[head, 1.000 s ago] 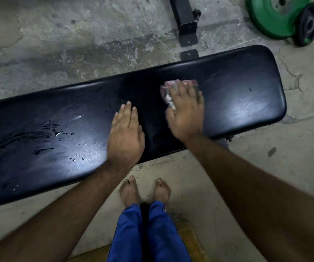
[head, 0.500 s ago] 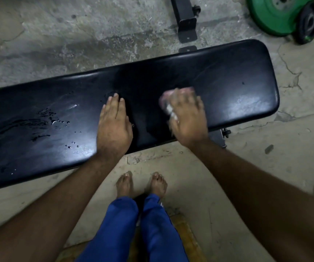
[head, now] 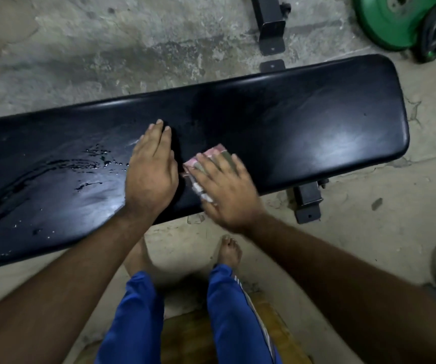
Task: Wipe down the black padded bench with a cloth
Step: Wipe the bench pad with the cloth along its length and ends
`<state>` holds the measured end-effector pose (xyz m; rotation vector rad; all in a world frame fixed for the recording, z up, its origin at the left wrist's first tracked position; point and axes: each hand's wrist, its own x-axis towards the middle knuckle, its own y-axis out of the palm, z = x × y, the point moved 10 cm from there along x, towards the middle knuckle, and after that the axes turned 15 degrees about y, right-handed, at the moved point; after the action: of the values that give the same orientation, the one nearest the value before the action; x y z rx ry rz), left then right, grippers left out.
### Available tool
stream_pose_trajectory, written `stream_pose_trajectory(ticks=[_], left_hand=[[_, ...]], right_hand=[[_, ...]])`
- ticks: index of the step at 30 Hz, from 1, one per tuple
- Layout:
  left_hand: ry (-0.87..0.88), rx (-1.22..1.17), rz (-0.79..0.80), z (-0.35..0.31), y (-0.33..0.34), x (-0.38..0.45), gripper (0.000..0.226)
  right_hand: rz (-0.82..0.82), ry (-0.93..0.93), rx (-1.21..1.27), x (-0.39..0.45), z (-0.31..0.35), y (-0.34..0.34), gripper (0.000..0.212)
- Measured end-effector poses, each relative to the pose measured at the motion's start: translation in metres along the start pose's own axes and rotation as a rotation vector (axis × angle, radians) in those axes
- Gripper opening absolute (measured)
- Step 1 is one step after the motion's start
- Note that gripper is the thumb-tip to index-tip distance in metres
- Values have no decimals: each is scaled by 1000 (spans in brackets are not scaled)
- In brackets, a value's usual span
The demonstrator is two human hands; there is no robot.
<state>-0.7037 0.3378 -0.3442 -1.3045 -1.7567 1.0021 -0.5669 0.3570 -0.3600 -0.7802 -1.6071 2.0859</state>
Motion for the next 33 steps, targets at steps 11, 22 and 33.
stream_pose_trajectory(ticks=[11, 22, 33], left_hand=[[5, 49, 49, 33, -8, 1, 50], [12, 57, 95, 58, -14, 4, 50], [45, 11, 92, 59, -18, 4, 53]], right_hand=[[-151, 336, 26, 88, -53, -34, 71], [-143, 388, 27, 148, -8, -33, 69], [-21, 51, -13, 136, 27, -18, 68]])
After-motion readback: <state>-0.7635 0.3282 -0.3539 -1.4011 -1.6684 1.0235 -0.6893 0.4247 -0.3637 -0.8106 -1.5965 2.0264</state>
